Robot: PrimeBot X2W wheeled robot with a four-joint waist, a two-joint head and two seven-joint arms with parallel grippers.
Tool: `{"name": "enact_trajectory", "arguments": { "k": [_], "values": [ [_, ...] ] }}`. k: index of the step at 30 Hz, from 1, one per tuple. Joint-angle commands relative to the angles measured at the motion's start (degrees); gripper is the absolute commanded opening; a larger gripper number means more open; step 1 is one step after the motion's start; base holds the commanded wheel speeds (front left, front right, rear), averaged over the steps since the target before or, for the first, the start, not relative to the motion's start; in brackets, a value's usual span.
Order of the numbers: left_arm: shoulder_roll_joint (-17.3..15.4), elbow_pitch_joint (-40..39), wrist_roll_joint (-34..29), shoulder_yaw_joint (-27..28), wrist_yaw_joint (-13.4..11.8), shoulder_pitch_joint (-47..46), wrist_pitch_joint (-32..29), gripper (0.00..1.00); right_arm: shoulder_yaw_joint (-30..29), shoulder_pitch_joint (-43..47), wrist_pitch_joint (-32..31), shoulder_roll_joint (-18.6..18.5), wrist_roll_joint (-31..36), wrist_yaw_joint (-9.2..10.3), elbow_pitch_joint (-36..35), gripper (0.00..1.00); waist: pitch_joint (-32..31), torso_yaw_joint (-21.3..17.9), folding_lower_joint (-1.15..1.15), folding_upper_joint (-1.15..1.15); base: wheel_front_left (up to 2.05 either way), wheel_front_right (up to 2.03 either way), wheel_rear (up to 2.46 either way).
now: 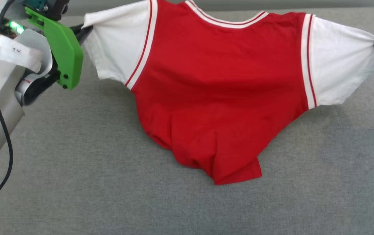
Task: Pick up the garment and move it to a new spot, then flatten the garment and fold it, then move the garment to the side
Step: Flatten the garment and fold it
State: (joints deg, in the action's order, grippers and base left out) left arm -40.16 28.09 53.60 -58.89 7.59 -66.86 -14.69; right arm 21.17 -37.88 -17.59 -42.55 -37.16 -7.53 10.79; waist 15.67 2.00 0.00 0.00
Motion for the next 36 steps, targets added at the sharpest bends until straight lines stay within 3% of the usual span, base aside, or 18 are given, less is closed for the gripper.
{"name": "enact_trajectory", "arguments": {
  "k": [1,5,9,15,21,27,36],
  "values": [
    [-0.52,-0.73,-1.31,0.32,-0.1,-1.72,2.18,0.0,-0.92,0.5,0.4,-0.3,-0.12,0.04,-0.51,0.0,-4.24,2.26,0.0,0.0,0.0,0.0,0.0],
    [-0.61,-2.96,-3.74,1.36,-0.64,-3.88,7.12,0.0,-3.0,-0.22,0.45,-0.6,0.32,0.04,-2.11,0.0,-6.15,3.06,0.0,0.0,0.0,0.0,0.0],
    [-0.57,-5.94,-6.14,2.95,-2.76,-6.03,11.76,0.0,-5.16,-1.87,0.34,0.02,0.51,0.04,-4.07,0.0,-7.8,3.34,0.0,0.0,0.0,0.0,0.0],
    [-1.59,-9.74,-7.75,4.85,-5.43,-8.58,13.92,0.0,-6.95,-5.81,-0.25,1.31,1.53,0.04,-6.12,0.0,-9.96,3.11,0.0,0.0,0.0,0.0,0.0],
    [-1.76,-11.77,-8.45,6.53,-6.53,-11.83,14.84,0.0,-9.17,-11.96,-1.4,1.99,2.21,0.04,-6.66,0.0,-10.52,3.11,0.0,0.0,0.0,0.0,0.0],
    [0.14,-9.58,-8.7,7.72,-6.46,-15.96,15.48,0.0,-7.35,-20.49,-2.26,4.5,3.23,0.04,-2.9,0.0,-8.02,2.35,0.0,0.0,0.0,0.0,0.0],
    [5.09,-0.64,-9.31,9.26,-5.02,-24.49,17.61,0.0,-0.22,-36.75,-2.51,7.53,6.77,0.04,6.39,0.0,1.79,0.98,0.0,0.0,0.0,0.0,0.0]
  ]
}}
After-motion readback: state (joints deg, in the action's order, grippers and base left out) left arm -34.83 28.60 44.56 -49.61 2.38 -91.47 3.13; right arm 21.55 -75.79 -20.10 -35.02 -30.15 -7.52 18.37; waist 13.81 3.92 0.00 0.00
